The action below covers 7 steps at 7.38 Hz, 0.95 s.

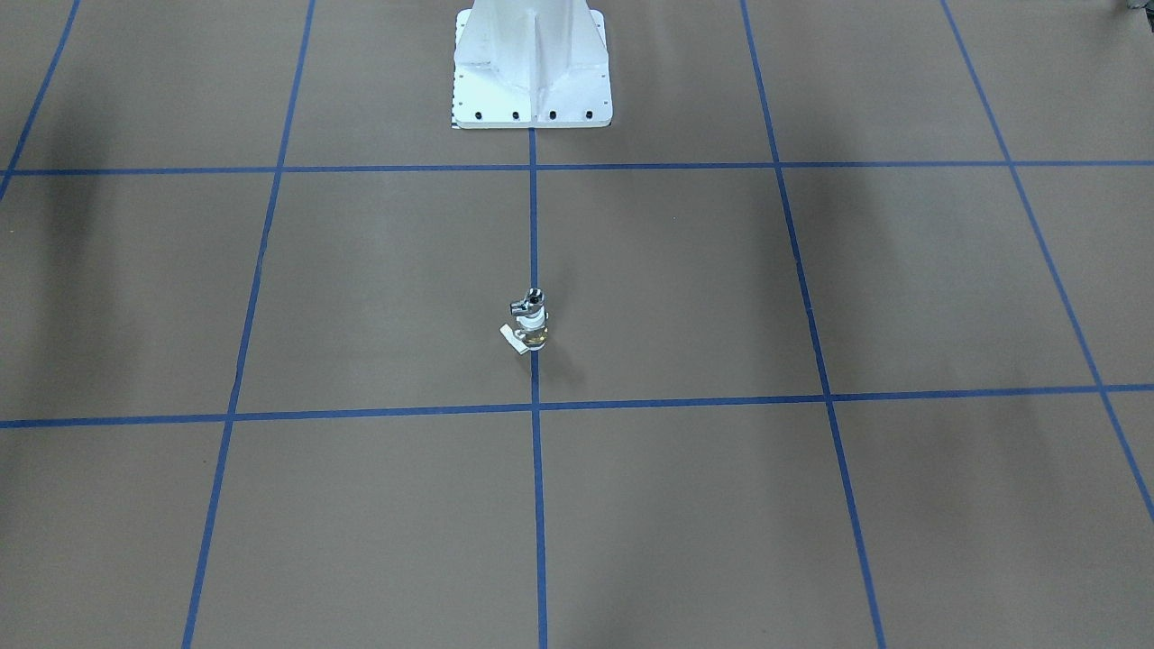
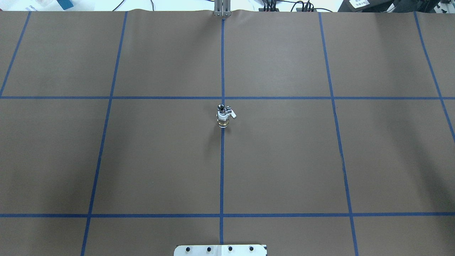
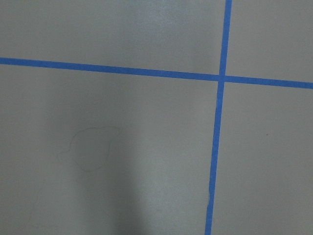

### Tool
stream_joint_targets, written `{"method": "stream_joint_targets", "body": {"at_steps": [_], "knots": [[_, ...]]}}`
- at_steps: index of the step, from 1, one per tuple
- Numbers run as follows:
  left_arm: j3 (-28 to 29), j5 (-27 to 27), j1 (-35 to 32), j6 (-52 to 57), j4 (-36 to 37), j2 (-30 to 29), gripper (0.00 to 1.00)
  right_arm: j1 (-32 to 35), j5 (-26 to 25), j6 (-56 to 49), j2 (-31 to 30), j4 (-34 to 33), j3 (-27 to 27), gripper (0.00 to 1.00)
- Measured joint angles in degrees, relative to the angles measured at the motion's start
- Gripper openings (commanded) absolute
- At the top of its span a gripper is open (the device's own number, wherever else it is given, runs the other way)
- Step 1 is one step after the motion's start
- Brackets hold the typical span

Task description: Assemble PPR valve and pipe with both arms

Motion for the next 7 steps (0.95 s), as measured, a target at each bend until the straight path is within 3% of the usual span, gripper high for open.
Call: {"method": "stream_joint_targets", "body": {"at_steps": [7], "knots": [[-0.25,1.48,-0.62,0.53,-10.32,1.82,0.99,0.11,0.29,-0.10,-0.61,-0.08,-0.05,1.00]]}}
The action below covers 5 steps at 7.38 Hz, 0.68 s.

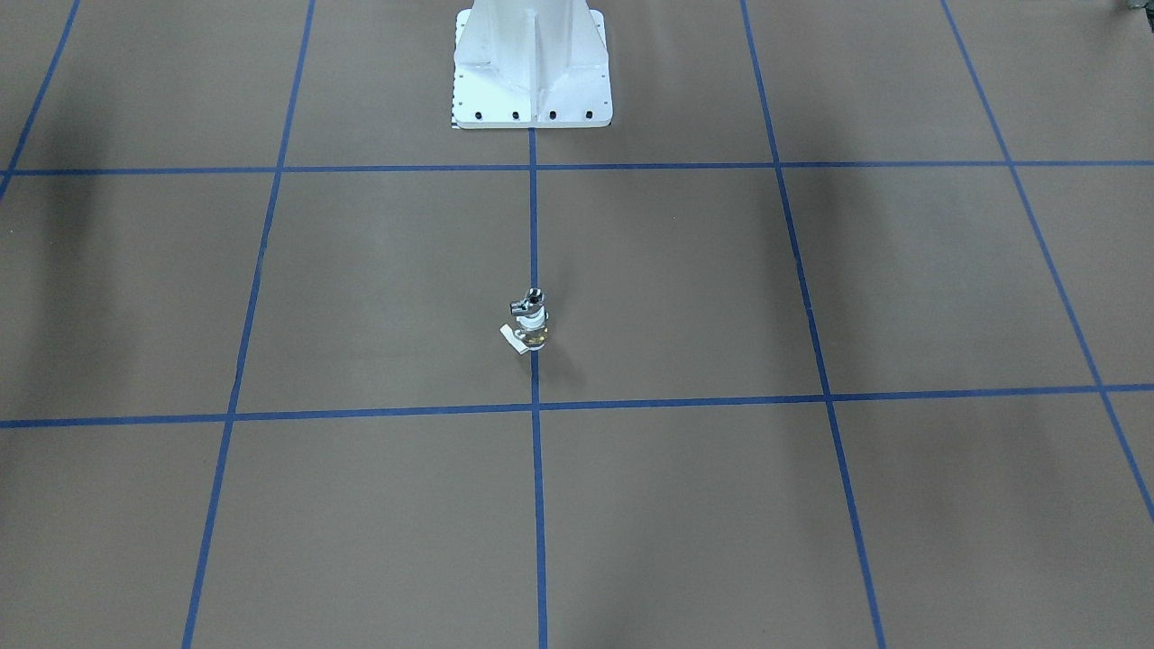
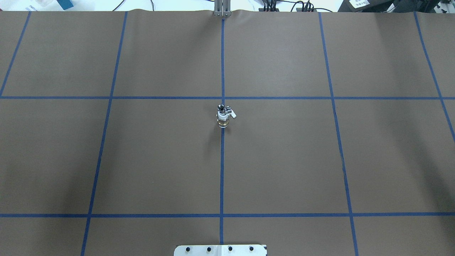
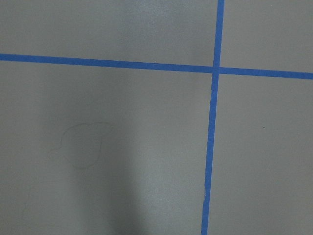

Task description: Assemble PPR valve and pipe with both arms

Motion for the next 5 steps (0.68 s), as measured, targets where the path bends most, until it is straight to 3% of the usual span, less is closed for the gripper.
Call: {"method": "stream_joint_targets", "body": {"at_steps": [5], "knots": [[-2.29,3.51,-0.06,0.91,0.09,0.44,0.99,0.16,-0.12,0.09,-0.43,0.01,0.57,1.00]]}}
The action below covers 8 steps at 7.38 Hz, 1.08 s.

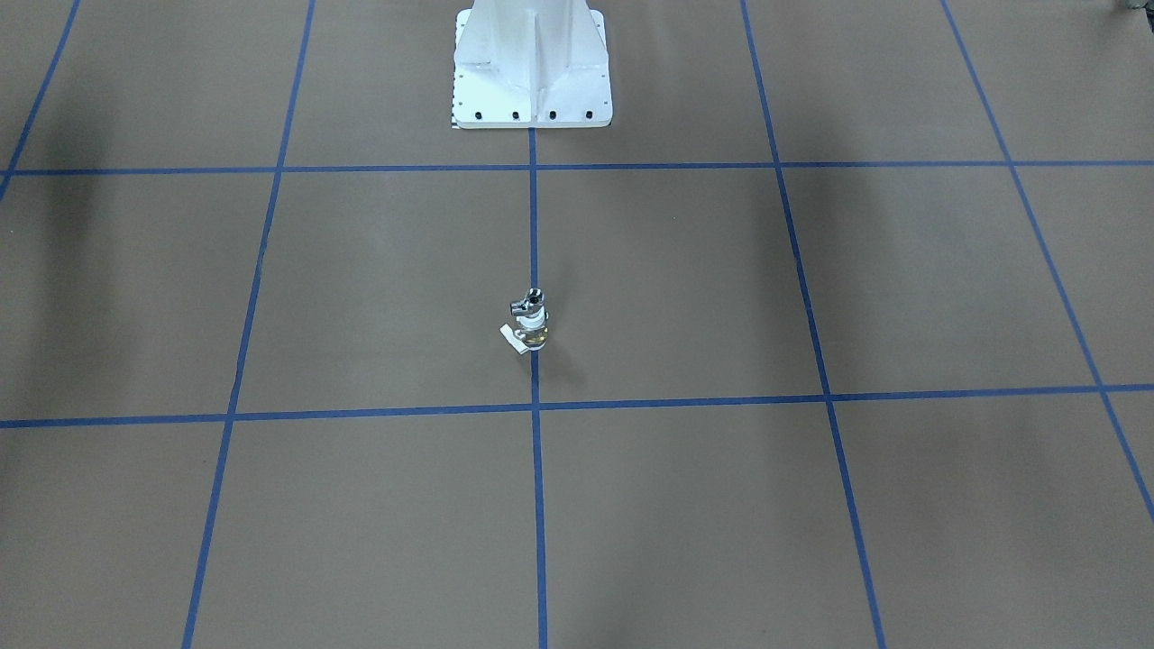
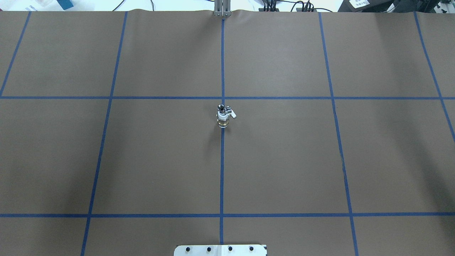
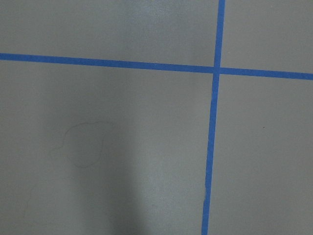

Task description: Assemble PPR valve and pipe with both arms

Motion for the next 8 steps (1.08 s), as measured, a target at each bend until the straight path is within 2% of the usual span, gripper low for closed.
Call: {"method": "stream_joint_targets", "body": {"at_steps": [8], "knots": [[-1.78,0.24,-0.06,-0.66,0.37,2.96,0.99,0.58,-0.15,0.05,-0.41,-0.01,-0.40,1.00]]}}
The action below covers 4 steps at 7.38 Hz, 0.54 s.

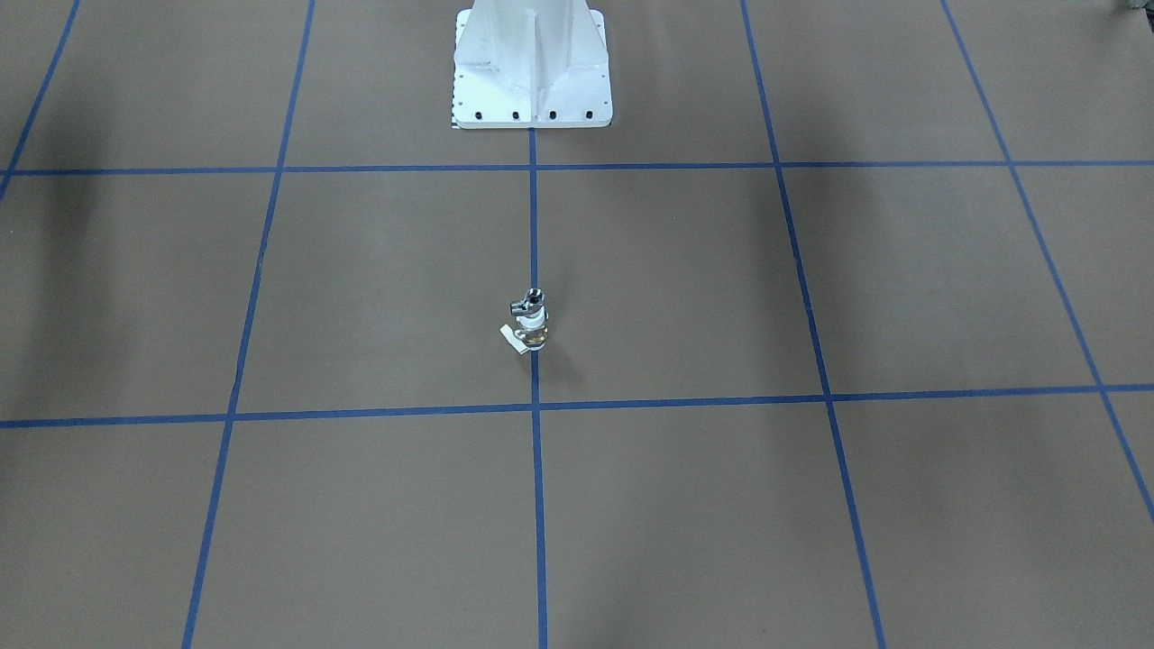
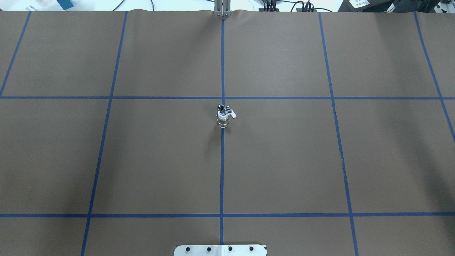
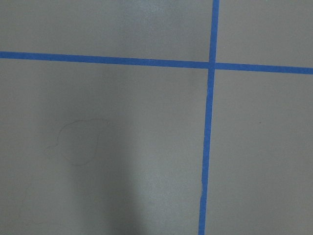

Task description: Assemble PPR valve and pipe with both arms

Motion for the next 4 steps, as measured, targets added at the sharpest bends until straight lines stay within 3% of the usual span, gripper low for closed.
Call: {"method": "stream_joint_targets", "body": {"at_steps": [4], "knots": [[2.81,-4.07,-0.32,-0.75,-0.10,0.98,1.00,0.41,-0.04,0.52,-0.13,-0.05,-0.53,1.00]]}}
